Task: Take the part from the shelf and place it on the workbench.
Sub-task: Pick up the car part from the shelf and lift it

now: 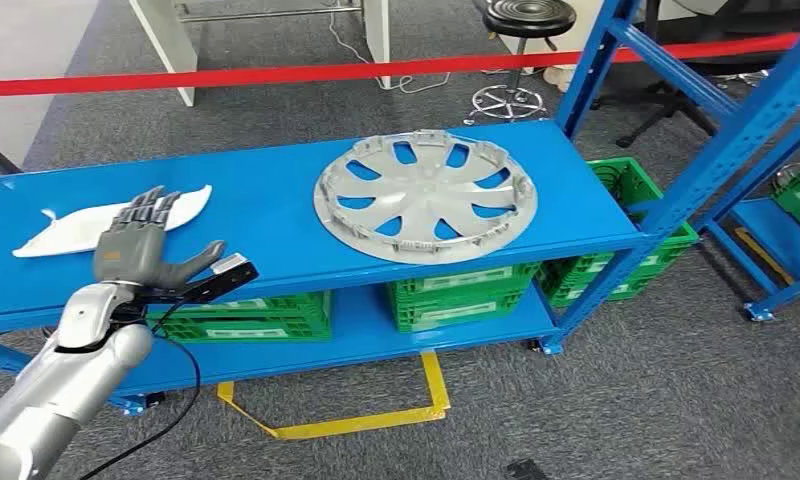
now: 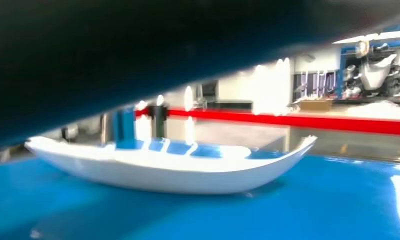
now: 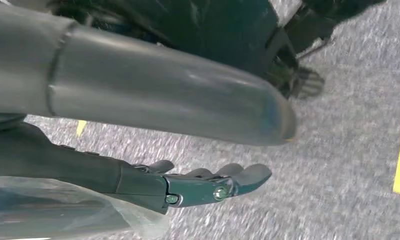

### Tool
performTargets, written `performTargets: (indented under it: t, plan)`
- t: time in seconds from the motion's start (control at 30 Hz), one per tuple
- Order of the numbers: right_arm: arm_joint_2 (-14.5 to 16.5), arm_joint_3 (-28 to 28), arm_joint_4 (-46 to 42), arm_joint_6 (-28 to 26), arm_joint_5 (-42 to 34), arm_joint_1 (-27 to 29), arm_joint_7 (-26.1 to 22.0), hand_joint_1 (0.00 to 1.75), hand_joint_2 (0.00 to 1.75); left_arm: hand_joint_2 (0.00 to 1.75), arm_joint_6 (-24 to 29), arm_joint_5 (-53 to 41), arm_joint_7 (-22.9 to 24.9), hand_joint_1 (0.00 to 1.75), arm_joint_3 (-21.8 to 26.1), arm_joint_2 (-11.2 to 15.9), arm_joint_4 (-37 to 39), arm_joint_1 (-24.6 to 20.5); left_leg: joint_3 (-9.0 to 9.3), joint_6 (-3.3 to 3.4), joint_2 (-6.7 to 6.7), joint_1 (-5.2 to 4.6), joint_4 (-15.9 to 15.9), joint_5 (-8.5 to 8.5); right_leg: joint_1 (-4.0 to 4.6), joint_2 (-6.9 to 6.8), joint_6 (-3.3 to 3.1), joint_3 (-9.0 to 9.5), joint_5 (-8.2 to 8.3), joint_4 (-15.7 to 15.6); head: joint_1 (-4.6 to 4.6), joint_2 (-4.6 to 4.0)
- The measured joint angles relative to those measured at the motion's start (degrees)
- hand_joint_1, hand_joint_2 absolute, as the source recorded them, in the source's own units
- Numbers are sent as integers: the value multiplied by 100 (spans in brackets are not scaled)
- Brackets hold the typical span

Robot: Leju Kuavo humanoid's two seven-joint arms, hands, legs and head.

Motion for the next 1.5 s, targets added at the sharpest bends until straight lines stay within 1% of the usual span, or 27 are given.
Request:
performTargets:
  t: [0.1,0.2,0.23,0.27,0.33,0.4,0.43,0.5,0.57,0.63,0.7,0.73,0.77,0.8,0.87,0.93,1.03,1.1,1.13,1.2,1.23,1.27,1.3,1.33,1.4,1.43,1.5]
  plan:
    - [-5,-7,-1,-5,12,-8,-7,0,0,0,12,235,-232,0,42,-27,10,6,86,68,5,26,-53,-37,16,-17,30,-137,-181,359,29,0]
    - [-7,-13,-1,-9,33,-13,-11,0,0,0,-3,326,-354,0,62,-37,39,32,147,153,4,6,-63,-115,24,-19,43,-836,-547,1456,56,0]
    - [-7,-15,0,-9,39,-7,-11,0,0,0,-13,322,-354,0,61,-37,52,53,168,165,-3,-7,-63,-144,25,-18,36,-1049,-538,1687,56,0]
    - [-7,-19,1,-9,44,0,-11,0,0,0,-26,320,-354,0,61,-37,66,76,200,169,-12,-20,-62,-175,26,-18,24,-1164,-401,1708,58,0]
    - [-7,-35,1,-10,50,5,-14,0,0,87,-74,322,-368,0,60,-36,81,109,304,160,-31,-44,-61,-252,38,-18,-31,-1086,160,1152,58,0]
    - [-8,-55,4,-11,54,4,-21,0,0,175,-129,331,-421,0,56,-36,86,120,393,133,-35,-64,-60,-323,67,-15,-109,-843,565,548,40,1]
    - [-8,-65,5,-11,56,0,-24,0,0,175,-142,352,-471,0,55,-34,86,130,413,115,-32,-66,-59,-341,84,-13,-139,-763,629,389,35,1]
    - [-9,-83,8,-11,66,-5,-29,0,0,175,-166,436,-613,0,51,-30,75,175,417,75,-26,-57,-70,-343,99,-6,-176,-704,599,308,37,1]
    - [-8,-98,8,-10,90,-5,-38,0,0,175,-303,544,-747,0,34,-10,24,229,395,19,-22,-56,-28,-408,62,4,-212,-613,560,150,42,1]
    - [-8,-106,8,-5,120,-6,-52,0,0,175,-572,622,-818,0,-10,39,-21,254,214,-58,-22,-39,369,-622,20,14,-240,-511,537,7,21,1]
    - [-7,-107,8,3,146,-10,-60,0,0,175,-839,677,-855,0,-74,103,-27,287,-133,-132,-20,5,1073,-882,17,17,-250,-479,527,-1,6,0]
    - [-7,-107,8,7,158,-9,-61,0,0,175,-941,693,-866,0,-110,130,-27,310,-273,-162,-20,31,1326,-932,16,17,-251,-469,517,4,5,0]
    - [-7,-107,8,8,166,-9,-61,0,0,175,-1009,701,-873,0,-142,154,-27,329,-333,-186,-19,58,1396,-879,14,17,-246,-457,507,10,6,0]
    - [-7,-107,8,9,172,-10,-61,0,0,175,-1060,699,-879,0,-173,177,-27,336,-286,-206,-18,84,1246,-718,9,17,-236,-443,494,18,6,0]
    - [-7,-109,8,11,184,-18,-61,0,0,175,-1137,685,-871,0,-229,219,-27,321,27,-240,-10,123,539,-311,1,22,-194,-417,460,44,6,0]
    - [-8,-112,8,14,191,-35,-62,0,0,175,-1185,657,-851,0,-274,254,-26,292,257,-225,-13,121,15,-159,14,29,-129,-430,433,80,1,0]
    - [-9,-114,8,13,193,-36,-63,0,0,175,-1206,637,-839,0,-329,290,-25,277,273,-117,-23,95,-63,-184,19,29,-31,-457,429,79,5,0]
    - [-9,-115,8,13,194,-36,-64,0,0,175,-1207,636,-836,0,-353,303,-25,261,282,-32,-14,103,-87,-168,10,23,18,-542,303,232,21,0]
    - [-9,-116,8,13,195,-38,-65,0,0,175,-1208,628,-819,0,-362,305,-25,248,287,4,-8,108,-100,-159,9,19,33,-661,158,473,34,0]
    - [-9,-120,8,14,203,-35,-65,0,0,175,-1194,567,-721,0,-376,306,-19,228,282,45,2,94,-99,-160,11,14,42,-1025,-190,1235,56,0]
    - [-9,-125,8,15,210,-30,-64,0,0,175,-1171,513,-635,0,-383,304,-6,223,282,52,4,86,-99,-161,11,14,44,-1190,-290,1566,59,0]
    - [-9,-131,8,16,219,-25,-64,0,0,175,-1126,446,-534,0,-390,299,16,215,284,56,5,79,-98,-162,12,14,42,-1279,-287,1725,59,0]
    - [-9,-137,8,17,228,-22,-63,0,0,175,-1054,376,-427,0,-394,292,48,201,287,57,4,76,-97,-162,12,14,35,-1262,-175,1657,60,0]
    - [-9,-143,8,17,237,-22,-63,0,0,175,-954,313,-331,0,-395,280,86,180,291,56,2,74,-96,-164,12,13,22,-1141,19,1374,60,0]
    - [-8,-154,8,17,251,-30,-63,0,0,175,-661,213,-190,0,-366,243,183,119,289,33,-5,61,-85,-171,14,12,-7,-766,366,586,62,0]
    - [-5,-161,8,17,256,-33,-63,0,0,175,-508,177,-149,0,-338,222,244,85,281,7,-8,51,-82,-169,17,14,-20,-628,446,311,58,0]
    - [2,-185,8,17,268,-26,-62,0,0,175,-259,119,-97,0,-266,180,378,37,266,-55,-13,34,-83,-151,29,26,-44,-529,451,138,52,0]
